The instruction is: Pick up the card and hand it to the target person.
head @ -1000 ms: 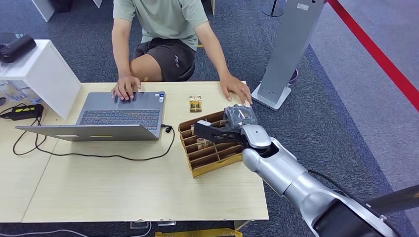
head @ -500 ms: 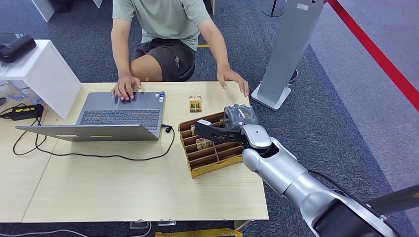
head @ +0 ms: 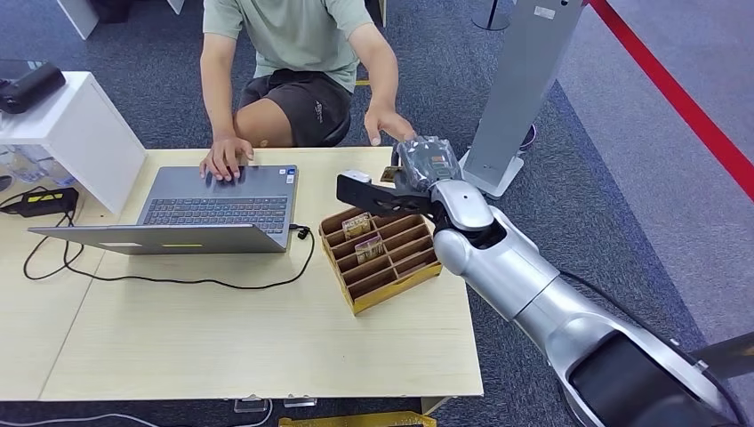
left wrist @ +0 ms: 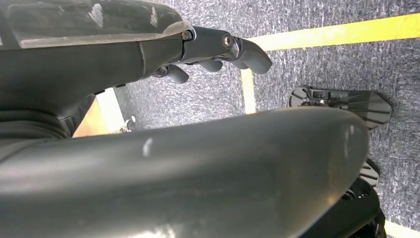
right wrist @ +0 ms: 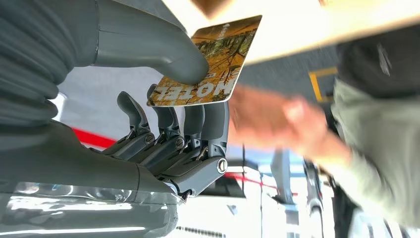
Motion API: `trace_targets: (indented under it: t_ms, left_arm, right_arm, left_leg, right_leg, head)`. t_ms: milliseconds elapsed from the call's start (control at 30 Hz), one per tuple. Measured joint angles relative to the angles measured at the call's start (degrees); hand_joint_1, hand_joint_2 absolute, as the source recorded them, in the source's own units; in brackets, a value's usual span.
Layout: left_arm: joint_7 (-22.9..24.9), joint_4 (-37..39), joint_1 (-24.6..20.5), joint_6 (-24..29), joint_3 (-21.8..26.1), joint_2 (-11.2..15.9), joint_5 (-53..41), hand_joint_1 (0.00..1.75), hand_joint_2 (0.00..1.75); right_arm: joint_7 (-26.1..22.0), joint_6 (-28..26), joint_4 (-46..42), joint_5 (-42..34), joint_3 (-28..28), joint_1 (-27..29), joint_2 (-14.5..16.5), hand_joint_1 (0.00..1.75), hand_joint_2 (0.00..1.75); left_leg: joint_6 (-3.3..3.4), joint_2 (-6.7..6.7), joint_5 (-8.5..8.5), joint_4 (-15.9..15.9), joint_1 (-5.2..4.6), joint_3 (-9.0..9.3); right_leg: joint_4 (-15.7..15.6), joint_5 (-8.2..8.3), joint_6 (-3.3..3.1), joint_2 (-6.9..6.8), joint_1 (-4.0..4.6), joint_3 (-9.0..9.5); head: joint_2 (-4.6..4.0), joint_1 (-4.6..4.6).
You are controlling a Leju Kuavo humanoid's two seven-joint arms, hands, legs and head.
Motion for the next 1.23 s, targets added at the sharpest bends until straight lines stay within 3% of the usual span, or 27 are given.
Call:
trace_targets:
  t_ms: [233, 567, 700, 1000, 1233]
  left_arm:
    - [0.0, 0.0, -0.1, 0.0, -0.5, 0.0, 0.0, 0.00, 0.00]
    - [0.0, 0.0, -0.1, -0.1, -0.9, 0.0, 0.3, 0.00, 0.00]
    - [0.2, 0.0, -0.1, -0.6, -0.9, 0.0, 0.3, 0.00, 0.00]
    - [-0.1, 0.0, -0.1, -0.9, -1.3, 0.0, 0.5, 0.00, 0.00]
    - [-0.1, 0.0, -0.1, -0.4, -1.4, 0.0, 1.6, 0.00, 0.00]
  right_arm:
    - [-3.5, -5.5, 2.3, 2.0, 0.1, -3.8, 1.6, 1.43, 1.75]
    - [-6.9, -10.5, 12.3, 2.9, 0.9, -3.5, 4.7, 1.43, 1.75]
    - [-7.3, -10.5, 15.3, 2.5, 1.1, -3.0, 5.4, 0.00, 1.75]
    - [-7.4, -11.4, 18.4, 2.3, 1.3, -2.2, 5.7, 0.00, 1.75]
    - [-7.0, -13.3, 15.3, 1.3, 0.0, -1.6, 4.8, 0.00, 1.75]
  left_leg:
    - [0.00, 0.00, 0.00, 0.0, 0.00, -0.02]
    - [0.00, -0.01, 0.00, 0.0, 0.00, -0.03]
    - [0.00, -0.01, 0.00, 0.0, 0.00, -0.03]
    - [0.00, 0.00, 0.00, 0.0, 0.00, -0.03]
    - [0.00, 0.01, 0.00, 0.0, 0.00, -0.02]
  right_leg:
    - [0.0, -0.01, 0.00, -0.01, 0.00, -0.01]
    - [0.0, -0.01, 0.00, -0.02, 0.00, -0.01]
    - [0.0, -0.01, 0.00, -0.01, 0.00, -0.04]
    - [0.0, 0.00, 0.00, 0.00, 0.00, -0.06]
    - [0.0, 0.00, 0.00, 0.01, 0.00, -0.09]
  head:
    - [0.00, -0.01]
    - [0.00, 0.04]
    - [0.00, 0.01]
    - [0.00, -0.01]
    - [0.00, -0.03]
